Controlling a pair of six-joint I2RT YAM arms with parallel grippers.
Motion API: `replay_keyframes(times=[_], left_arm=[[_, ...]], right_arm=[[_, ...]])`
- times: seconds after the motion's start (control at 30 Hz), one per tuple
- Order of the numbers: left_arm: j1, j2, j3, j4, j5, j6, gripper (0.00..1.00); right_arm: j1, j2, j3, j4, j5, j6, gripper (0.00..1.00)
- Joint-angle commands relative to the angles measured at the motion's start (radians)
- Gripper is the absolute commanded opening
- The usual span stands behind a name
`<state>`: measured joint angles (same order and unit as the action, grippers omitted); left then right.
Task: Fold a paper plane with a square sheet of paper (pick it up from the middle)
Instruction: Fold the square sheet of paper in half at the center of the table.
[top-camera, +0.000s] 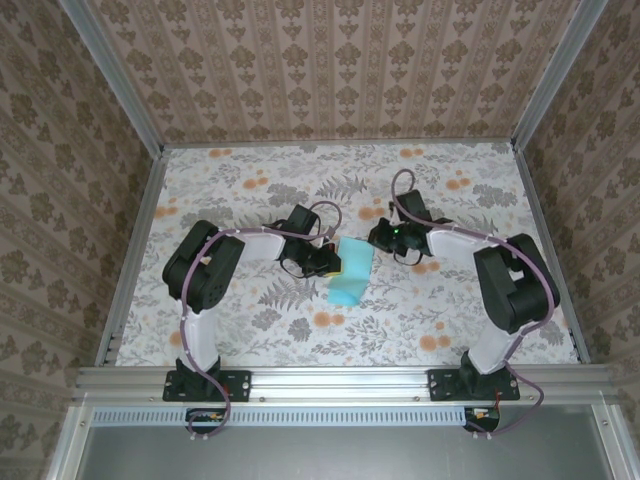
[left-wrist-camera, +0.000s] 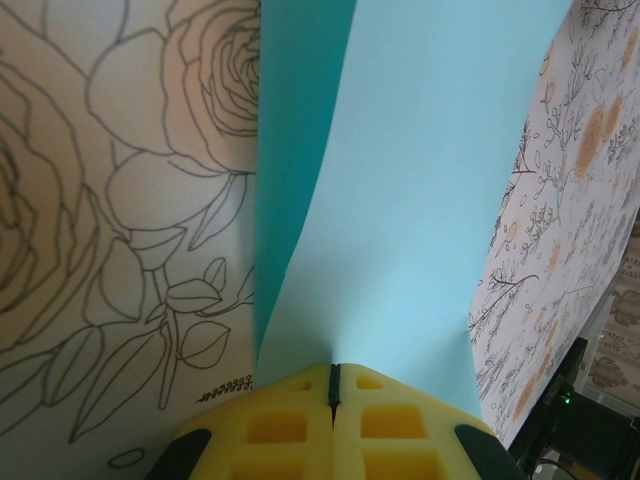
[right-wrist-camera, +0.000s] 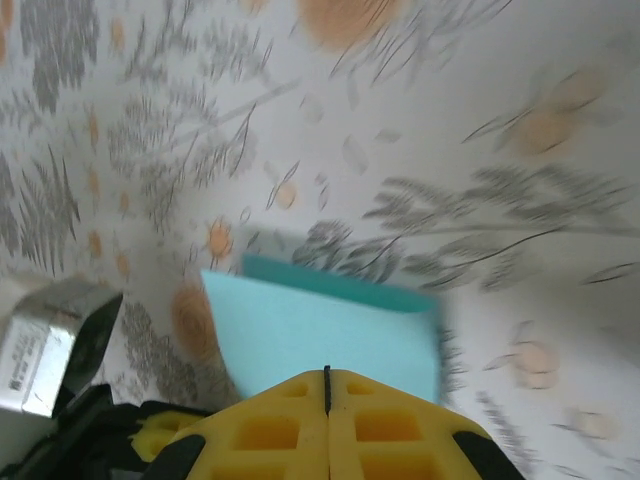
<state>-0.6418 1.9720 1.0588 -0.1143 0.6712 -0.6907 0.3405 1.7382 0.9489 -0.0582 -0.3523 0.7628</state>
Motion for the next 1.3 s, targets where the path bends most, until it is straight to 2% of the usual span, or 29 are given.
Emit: replay_keyframes(times=[0.0, 0.17, 0.27, 0.57, 0.63, 0.8, 0.93, 1.13, 1.27], left_arm=[[-0.007, 0.116, -0.090, -0.222, -0.214, 0.007, 0.00], [-0.007, 0.111, -0.095, -0.222, -0.214, 0.007, 0.00], [-0.007, 0.110, -0.102, -0.214, -0.219, 0.002, 0.00], [-0.005, 0.102, -0.123, -0.187, -0.223, -0.010, 0.00], [-0.006, 0.102, -0.125, -0.186, -0.223, -0.009, 0.00], [-0.006, 0.099, -0.124, -0.185, -0.226, -0.009, 0.00], [-0.006, 0.096, -0.126, -0.180, -0.228, -0.009, 0.00], [-0.009, 0.092, -0.133, -0.171, -0.229, -0.011, 0.00], [-0.008, 0.096, -0.130, -0.170, -0.225, -0.008, 0.00]], right_arm=[[0.016, 0.086, 0.026, 0.026, -0.066, 0.017, 0.07], [0.005, 0.140, 0.047, 0.015, -0.030, 0.009, 0.06], [-0.023, 0.152, 0.037, -0.004, 0.036, 0.014, 0.06], [-0.099, 0.093, 0.025, -0.067, 0.180, 0.013, 0.06], [-0.098, 0.045, 0.008, -0.054, 0.164, 0.012, 0.06], [-0.079, -0.098, -0.069, -0.010, 0.007, 0.031, 0.06], [-0.026, -0.155, -0.148, 0.011, -0.087, 0.089, 0.06], [0.095, -0.182, -0.253, 0.092, -0.107, 0.207, 0.06], [0.159, -0.144, -0.272, 0.144, -0.100, 0.244, 0.06]])
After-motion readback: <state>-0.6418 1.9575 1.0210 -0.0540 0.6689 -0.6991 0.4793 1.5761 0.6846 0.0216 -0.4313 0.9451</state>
